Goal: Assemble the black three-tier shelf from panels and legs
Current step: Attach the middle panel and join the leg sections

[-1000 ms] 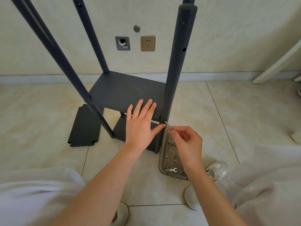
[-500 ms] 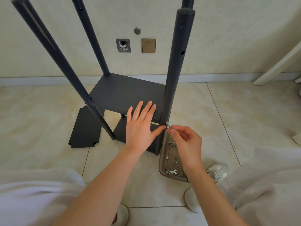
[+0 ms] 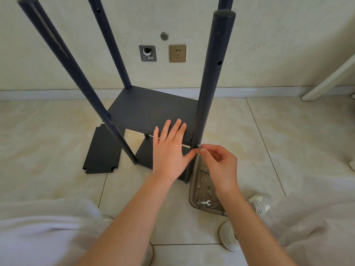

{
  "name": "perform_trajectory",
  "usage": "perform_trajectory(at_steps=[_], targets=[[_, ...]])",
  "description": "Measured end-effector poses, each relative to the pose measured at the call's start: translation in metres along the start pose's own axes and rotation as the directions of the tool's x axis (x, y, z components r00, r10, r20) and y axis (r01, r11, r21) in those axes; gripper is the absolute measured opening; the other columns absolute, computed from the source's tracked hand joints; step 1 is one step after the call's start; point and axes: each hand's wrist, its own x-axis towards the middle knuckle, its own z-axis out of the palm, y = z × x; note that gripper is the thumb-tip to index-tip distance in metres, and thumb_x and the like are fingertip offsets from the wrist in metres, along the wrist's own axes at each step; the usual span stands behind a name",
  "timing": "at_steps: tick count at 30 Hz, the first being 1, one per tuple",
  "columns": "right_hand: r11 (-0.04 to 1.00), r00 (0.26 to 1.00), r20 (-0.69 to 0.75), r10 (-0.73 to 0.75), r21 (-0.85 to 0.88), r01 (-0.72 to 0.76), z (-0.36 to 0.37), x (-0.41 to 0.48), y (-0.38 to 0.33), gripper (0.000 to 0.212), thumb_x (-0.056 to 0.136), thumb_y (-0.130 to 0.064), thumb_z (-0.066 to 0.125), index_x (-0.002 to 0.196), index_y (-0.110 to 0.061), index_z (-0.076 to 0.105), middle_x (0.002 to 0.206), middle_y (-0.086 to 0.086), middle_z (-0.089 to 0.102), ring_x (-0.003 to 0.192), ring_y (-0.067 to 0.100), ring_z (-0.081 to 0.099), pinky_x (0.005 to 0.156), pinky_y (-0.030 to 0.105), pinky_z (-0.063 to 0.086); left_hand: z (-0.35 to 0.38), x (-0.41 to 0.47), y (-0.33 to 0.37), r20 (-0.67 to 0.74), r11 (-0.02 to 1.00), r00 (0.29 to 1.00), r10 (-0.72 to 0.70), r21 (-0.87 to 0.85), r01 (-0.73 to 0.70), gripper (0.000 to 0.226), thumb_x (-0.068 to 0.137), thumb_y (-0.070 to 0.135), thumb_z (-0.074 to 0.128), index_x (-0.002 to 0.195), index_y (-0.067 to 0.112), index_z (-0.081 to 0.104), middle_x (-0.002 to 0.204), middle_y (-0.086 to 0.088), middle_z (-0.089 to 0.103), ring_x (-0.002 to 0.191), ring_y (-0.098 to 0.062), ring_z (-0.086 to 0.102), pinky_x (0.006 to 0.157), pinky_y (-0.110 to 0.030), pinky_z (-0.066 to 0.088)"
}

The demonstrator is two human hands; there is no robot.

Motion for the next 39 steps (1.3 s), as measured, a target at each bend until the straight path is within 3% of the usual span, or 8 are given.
perform_trajectory(at_steps=[3, 6, 8, 10, 15, 21, 28, 39], targets=[[0.999, 1.0, 0.005, 0.012, 0.037, -0.012, 0.001, 0.001, -0.001, 0.014, 0.087, -0.01, 0.072, 0.087, -0.023, 0.073, 0.088, -0.005, 0.077, 0.091, 0.006, 0.071, 0.079, 0.014, 0.053, -0.001, -0.013, 0.013, -0.123, 0.957, 0.99, -0.065, -0.289, 0.027, 0.059, 0.091, 0.03, 0.069, 0.145, 0.017, 0.05, 0.153, 0.0, 0.048, 0.153, -0.023, 0.022, 0.126, -0.042, 0.005], [0.998, 1.0, 0.009, 0.027, 0.051, -0.027, 0.002, 0.001, -0.002, 0.014, 0.087, -0.008, 0.071, 0.086, -0.023, 0.073, 0.088, -0.002, 0.077, 0.092, 0.008, 0.072, 0.083, 0.022, 0.052, 0.0, -0.032, 0.028, -0.357, 0.792, 0.872, -0.335, -0.608, 0.055, 0.024, 0.084, 0.009, 0.067, 0.106, 0.016, 0.062, 0.109, 0.003, 0.064, 0.118, -0.019, 0.056, 0.108, -0.026, 0.037], [0.999, 1.0, 0.005, 0.02, 0.036, -0.02, 0.002, 0.002, -0.003, 0.015, 0.087, -0.008, 0.071, 0.085, -0.024, 0.073, 0.088, -0.003, 0.077, 0.092, 0.008, 0.071, 0.085, 0.027, 0.053, -0.004, -0.033, 0.034, -0.175, 0.526, 0.777, -0.605, -0.82, 0.225, 0.018, 0.087, 0.011, 0.067, 0.088, 0.023, 0.053, 0.089, 0.007, 0.058, 0.088, -0.01, 0.057, 0.084, -0.021, 0.043], [1.0, 1.0, 0.005, 0.017, 0.026, -0.017, 0.002, 0.002, -0.003, 0.016, 0.087, -0.009, 0.072, 0.086, -0.024, 0.073, 0.089, -0.004, 0.077, 0.092, 0.007, 0.071, 0.087, 0.03, 0.055, -0.003, -0.027, 0.033, 0.176, 0.179, 0.687, -0.705, -0.893, 0.413, 0.014, 0.09, 0.019, 0.07, 0.088, 0.02, 0.056, 0.086, 0.006, 0.062, 0.082, -0.008, 0.06, 0.077, -0.024, 0.044], [0.999, 1.0, 0.016, 0.023, 0.037, -0.023, 0.002, 0.003, -0.003, 0.016, 0.089, -0.007, 0.07, 0.087, -0.022, 0.073, 0.089, -0.002, 0.077, 0.093, 0.009, 0.072, 0.09, 0.033, 0.056, 0.0, -0.012, 0.024, 0.548, -0.257, 0.702, -0.455, -0.836, 0.486, 0.015, 0.098, 0.028, 0.065, 0.099, 0.013, 0.067, 0.105, -0.006, 0.074, 0.104, -0.017, 0.071, 0.094, -0.029, 0.054], [0.999, 0.999, 0.027, 0.034, 0.002, -0.034, 0.0, 0.007, -0.004, 0.015, 0.088, -0.009, 0.071, 0.089, -0.024, 0.074, 0.088, -0.005, 0.077, 0.091, 0.005, 0.072, 0.091, 0.034, 0.056, 0.005, -0.005, 0.022, 0.567, -0.272, 0.725, -0.391, -0.824, 0.497, 0.02, 0.1, 0.032, 0.061, 0.104, 0.012, 0.063, 0.083, 0.008, 0.077, 0.085, -0.005, 0.074, 0.062, -0.011, 0.054], [0.987, 0.995, 0.079, -0.066, -0.14, 0.077, -0.004, 0.014, -0.006, 0.017, 0.088, -0.01, 0.072, 0.085, -0.026, 0.073, 0.088, -0.004, 0.076, 0.09, 0.011, 0.072, 0.09, 0.036, 0.057, 0.012, -0.004, 0.021, 0.569, -0.162, 0.721, -0.394, -0.816, 0.555, 0.025, 0.1, 0.043, 0.058, 0.104, 0.019, 0.063, 0.087, 0.011, 0.077, 0.088, -0.002, 0.073, 0.068, -0.015, 0.049], [0.963, 0.993, 0.067, -0.095, -0.247, 0.109, -0.011, 0.026, -0.004, 0.011, 0.081, -0.021, 0.08, 0.083, -0.029, 0.072, 0.079, -0.016, 0.072, 0.077, 0.004, 0.067, 0.071, 0.02, 0.053, 0.019, -0.003, 0.018, 0.541, -0.163, 0.769, -0.341, -0.84, 0.518, 0.021, 0.103, 0.037, 0.055, 0.103, 0.017, 0.06, 0.093, 0.004, 0.078, 0.093, -0.007, 0.074, 0.081, -0.022, 0.05]])
